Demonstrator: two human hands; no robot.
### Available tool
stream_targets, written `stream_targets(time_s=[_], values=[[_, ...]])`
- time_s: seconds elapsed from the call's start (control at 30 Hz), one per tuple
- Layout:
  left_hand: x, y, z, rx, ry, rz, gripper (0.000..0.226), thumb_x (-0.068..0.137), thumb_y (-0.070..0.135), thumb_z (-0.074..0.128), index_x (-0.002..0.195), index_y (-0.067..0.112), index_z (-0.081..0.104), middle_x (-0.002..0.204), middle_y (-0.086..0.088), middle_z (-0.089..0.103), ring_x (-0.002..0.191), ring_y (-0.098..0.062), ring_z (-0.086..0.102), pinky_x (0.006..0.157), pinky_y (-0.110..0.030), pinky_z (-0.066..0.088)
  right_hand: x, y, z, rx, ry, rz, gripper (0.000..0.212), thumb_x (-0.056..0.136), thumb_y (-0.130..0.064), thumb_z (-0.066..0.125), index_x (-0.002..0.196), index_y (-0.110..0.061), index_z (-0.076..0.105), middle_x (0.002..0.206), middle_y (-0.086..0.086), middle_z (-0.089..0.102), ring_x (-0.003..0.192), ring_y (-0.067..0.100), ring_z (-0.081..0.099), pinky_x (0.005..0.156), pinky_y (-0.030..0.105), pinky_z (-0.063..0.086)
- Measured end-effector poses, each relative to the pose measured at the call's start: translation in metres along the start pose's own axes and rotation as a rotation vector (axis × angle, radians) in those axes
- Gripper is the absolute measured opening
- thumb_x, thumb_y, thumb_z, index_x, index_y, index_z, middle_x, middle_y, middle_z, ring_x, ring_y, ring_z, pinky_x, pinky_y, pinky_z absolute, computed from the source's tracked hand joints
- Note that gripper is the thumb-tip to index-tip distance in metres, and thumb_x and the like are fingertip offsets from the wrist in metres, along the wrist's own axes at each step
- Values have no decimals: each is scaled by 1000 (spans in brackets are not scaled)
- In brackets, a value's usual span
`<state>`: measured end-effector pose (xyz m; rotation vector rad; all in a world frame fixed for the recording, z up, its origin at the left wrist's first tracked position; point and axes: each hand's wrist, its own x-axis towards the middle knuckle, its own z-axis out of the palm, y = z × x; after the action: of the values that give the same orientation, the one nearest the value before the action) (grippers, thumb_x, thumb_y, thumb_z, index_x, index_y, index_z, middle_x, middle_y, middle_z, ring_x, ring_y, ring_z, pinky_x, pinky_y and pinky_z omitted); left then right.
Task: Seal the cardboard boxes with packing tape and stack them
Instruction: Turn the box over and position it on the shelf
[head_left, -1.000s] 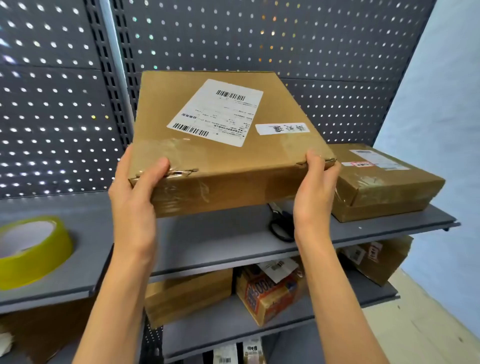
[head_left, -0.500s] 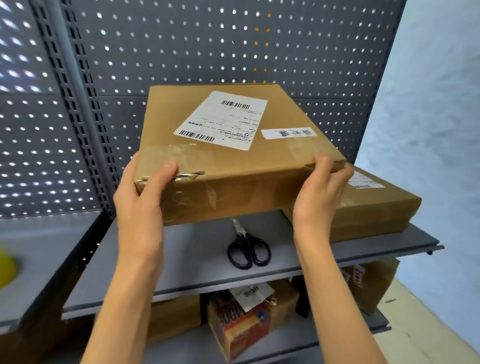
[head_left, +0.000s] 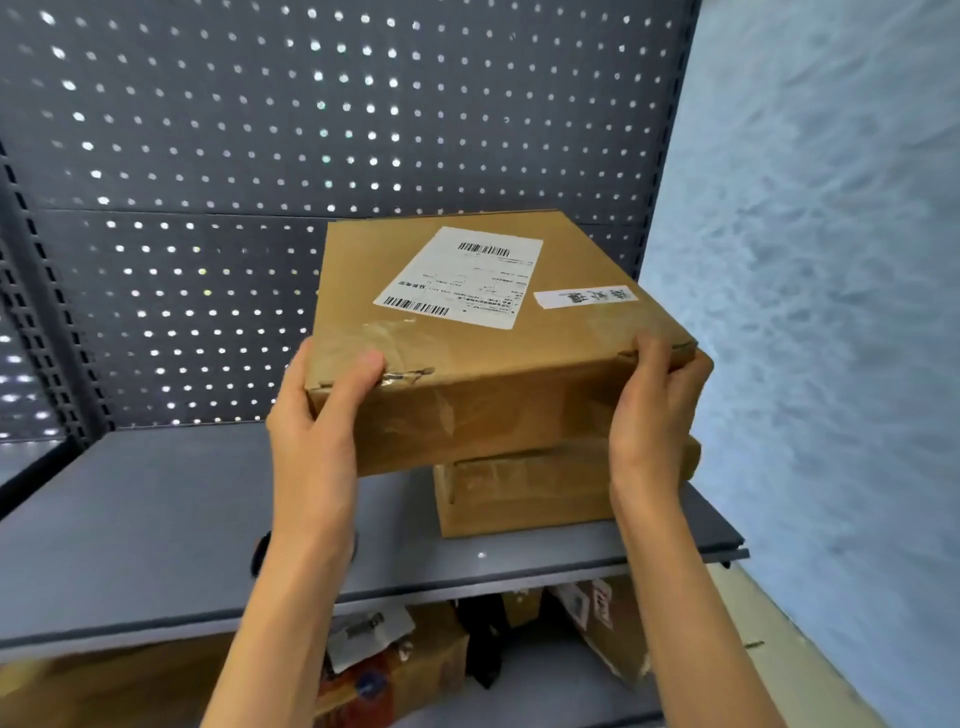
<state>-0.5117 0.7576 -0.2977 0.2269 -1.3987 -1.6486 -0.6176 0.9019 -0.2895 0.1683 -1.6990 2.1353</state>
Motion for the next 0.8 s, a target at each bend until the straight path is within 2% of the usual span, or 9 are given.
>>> stream_targets(time_s=[0.03,0.13,0.23,0.5,0.63,0.73,0.8], values=[[-1,-1,8,-1,-13,-6,34,88,26,61,121,16,61,96,12,69,86,-1,63,67,-10,47,5,1,-6,-1,12,6,37,94,-41,44,126,-22,40,128,-2,49,121,19,46,93,23,40],[0,-7,26,2,-48,-35,38,88,26,61,124,15,60,102,9,68,90,-3,63,67,-10,47,17,1,-20,19,57,25,37,99,-29,45,133,-17,37,130,0,49,122,19,46,101,35,42],[2,-14,42,1,-92,-70,29,88,22,60,116,15,63,93,11,69,85,-2,63,66,-10,48,26,5,-35,-3,94,28,30,98,-29,47,126,-19,41,127,-1,50,122,19,46,101,38,42],[0,-34,79,53,-47,-141,14,88,26,63,101,24,66,80,18,68,75,3,61,72,-22,45,61,22,-54,-30,38,80,44,95,-36,51,134,-19,39,132,-2,49,123,17,46,104,38,42],[3,-39,93,110,1,-172,21,86,28,65,105,18,67,91,11,71,90,-10,65,88,-33,48,82,32,-57,-23,-27,139,36,94,-39,53,124,-25,39,129,-2,48,121,16,47,98,30,43],[2,-46,100,135,23,-208,26,85,30,66,108,18,67,96,8,72,98,-15,65,88,-34,48,92,41,-61,-33,-58,159,39,94,-39,53,127,-21,41,129,0,49,119,17,48,88,24,41],[1,-50,101,140,33,-220,26,85,31,66,108,19,68,100,7,72,100,-15,65,91,-35,49,94,46,-62,-35,-69,153,31,94,-38,53,120,-25,41,125,-1,49,118,16,48,79,17,40]])
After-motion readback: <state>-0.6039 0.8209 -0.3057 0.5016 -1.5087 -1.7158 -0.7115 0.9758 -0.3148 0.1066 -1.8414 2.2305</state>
